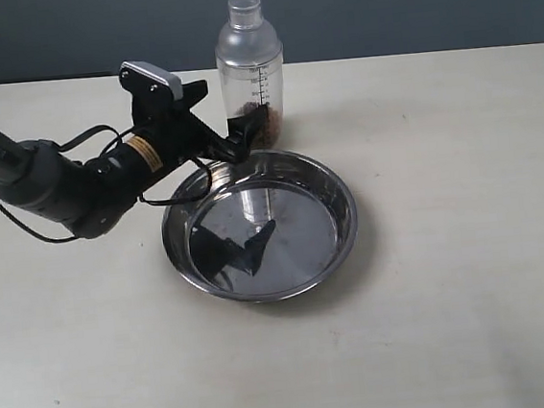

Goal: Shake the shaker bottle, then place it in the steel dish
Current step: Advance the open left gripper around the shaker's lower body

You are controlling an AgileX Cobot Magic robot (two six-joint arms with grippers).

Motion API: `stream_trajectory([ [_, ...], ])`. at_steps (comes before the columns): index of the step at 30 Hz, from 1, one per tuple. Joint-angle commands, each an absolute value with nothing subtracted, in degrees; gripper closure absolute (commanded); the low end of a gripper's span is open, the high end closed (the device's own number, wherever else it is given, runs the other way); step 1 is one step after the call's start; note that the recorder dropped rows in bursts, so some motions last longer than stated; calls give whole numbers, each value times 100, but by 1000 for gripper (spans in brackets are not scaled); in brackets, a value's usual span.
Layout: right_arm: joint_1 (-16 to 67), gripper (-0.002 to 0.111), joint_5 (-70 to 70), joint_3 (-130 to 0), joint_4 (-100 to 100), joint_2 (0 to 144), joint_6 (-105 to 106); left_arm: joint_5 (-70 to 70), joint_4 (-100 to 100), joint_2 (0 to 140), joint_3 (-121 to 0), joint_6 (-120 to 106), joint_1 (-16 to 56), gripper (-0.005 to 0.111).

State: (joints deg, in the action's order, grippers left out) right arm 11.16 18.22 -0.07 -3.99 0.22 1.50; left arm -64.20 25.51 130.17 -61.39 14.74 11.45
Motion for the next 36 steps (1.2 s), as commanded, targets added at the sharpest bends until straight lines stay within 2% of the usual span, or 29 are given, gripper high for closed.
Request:
stream_trajectory([
  [1, 1140, 109, 1747, 0, -373, 0, 149, -6786, 2291, 13134, -6258, 1413, 1161, 2],
  [24, 1140, 109, 1747, 0, -373, 0, 149, -5877, 2730, 13383, -7125, 1764, 1161, 2],
  [29, 1140, 109, 1747, 0, -373, 0, 149, -5174, 2788, 13395, -7379, 1818, 1230, 2],
  [36, 1140, 109, 1747, 0, -373, 0, 149, -5289, 2749, 13670, -7721, 1818, 1447, 2],
])
